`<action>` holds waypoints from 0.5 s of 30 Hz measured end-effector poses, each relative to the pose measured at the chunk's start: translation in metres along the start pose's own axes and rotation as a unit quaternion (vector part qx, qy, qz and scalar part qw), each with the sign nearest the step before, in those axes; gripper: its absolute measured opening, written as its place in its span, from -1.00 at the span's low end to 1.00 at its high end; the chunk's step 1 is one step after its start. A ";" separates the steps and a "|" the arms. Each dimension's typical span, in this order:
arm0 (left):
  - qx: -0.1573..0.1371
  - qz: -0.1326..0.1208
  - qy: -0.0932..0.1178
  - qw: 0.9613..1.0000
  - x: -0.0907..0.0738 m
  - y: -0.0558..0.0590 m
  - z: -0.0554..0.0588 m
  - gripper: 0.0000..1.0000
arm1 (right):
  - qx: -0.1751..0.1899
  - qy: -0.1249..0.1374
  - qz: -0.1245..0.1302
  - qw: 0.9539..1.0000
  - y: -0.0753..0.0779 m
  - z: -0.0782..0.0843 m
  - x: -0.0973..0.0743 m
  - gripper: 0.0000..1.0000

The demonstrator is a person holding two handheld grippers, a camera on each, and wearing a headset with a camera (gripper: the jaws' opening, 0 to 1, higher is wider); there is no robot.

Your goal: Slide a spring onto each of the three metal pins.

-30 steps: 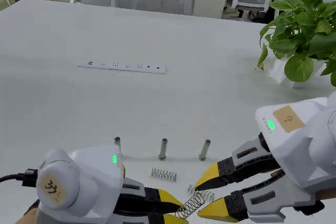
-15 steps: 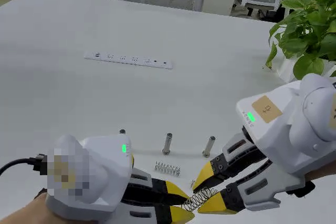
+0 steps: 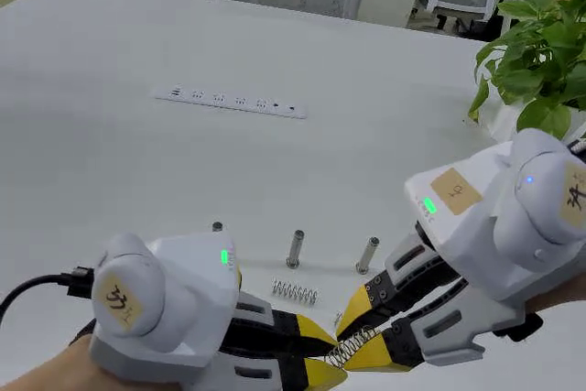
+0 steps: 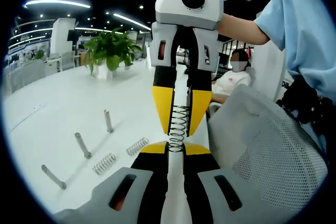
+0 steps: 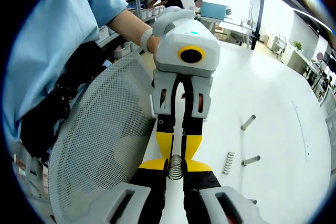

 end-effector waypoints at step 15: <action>-0.007 -0.013 0.007 1.000 0.001 0.001 0.001 -0.86 | -0.010 -0.022 -0.009 1.000 0.002 -0.001 0.001 -0.87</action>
Point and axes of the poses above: the centre of the closed fingertips' face, and the gripper's own axes: x roughly forward along the fingers, y roughly to its right, z roughly out of its underside, the point moved 5 cm from there along -x, roughly backward along the fingers
